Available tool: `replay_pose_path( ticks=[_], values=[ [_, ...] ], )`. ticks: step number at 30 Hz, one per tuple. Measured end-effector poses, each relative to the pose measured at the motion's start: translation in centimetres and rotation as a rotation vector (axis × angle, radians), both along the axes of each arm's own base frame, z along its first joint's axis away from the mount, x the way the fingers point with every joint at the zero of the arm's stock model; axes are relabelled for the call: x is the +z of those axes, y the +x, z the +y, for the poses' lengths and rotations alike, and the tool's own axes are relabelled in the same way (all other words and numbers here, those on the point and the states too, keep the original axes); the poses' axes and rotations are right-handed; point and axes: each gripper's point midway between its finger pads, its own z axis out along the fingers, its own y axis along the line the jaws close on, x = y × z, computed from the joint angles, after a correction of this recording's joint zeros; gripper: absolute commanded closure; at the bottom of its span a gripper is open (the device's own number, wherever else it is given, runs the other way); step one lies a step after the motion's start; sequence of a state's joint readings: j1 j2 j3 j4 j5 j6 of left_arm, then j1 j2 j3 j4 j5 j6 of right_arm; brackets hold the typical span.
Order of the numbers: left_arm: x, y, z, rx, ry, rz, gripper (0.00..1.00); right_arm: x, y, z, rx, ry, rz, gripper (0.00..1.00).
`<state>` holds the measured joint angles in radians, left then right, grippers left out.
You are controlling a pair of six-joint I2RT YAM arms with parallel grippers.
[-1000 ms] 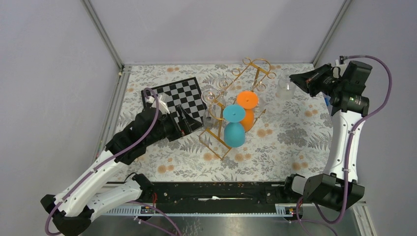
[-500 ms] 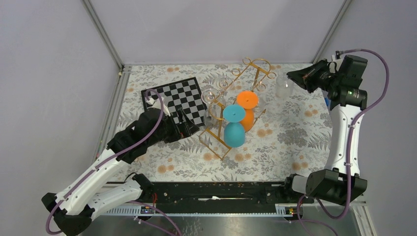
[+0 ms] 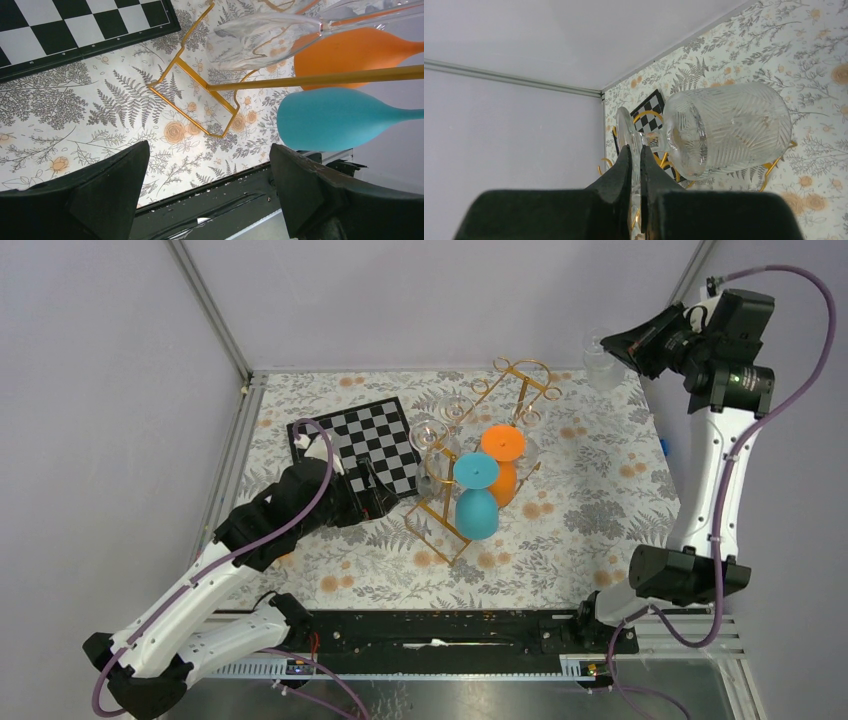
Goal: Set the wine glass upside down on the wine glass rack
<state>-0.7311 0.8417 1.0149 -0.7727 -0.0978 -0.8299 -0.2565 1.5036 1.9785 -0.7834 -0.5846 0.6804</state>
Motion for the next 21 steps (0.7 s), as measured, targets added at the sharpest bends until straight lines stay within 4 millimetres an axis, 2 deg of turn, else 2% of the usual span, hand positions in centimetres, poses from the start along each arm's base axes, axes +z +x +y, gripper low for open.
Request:
replay_pose_path(
  ticks=[6,13,17,21],
  values=[
    [-0.1,0.1,0.2,0.004,0.014,-0.008,0.01,0.2,4.3,1.6,0.060,0.008,-0.004,1.00],
    [-0.4,-0.1,0.5,0.004,0.023,-0.003,0.01,0.8,9.7,5.2,0.169,0.042,-0.052,1.00],
    [-1.0,-0.3,0.6,0.003,0.034,0.010,0.01,0.4,10.9,7.5,0.230,0.104,-0.047,1.00],
    [-1.6,-0.4,0.7,0.001,0.045,0.023,0.01,0.3,11.0,9.4,0.277,0.157,-0.033,1.00]
  ],
)
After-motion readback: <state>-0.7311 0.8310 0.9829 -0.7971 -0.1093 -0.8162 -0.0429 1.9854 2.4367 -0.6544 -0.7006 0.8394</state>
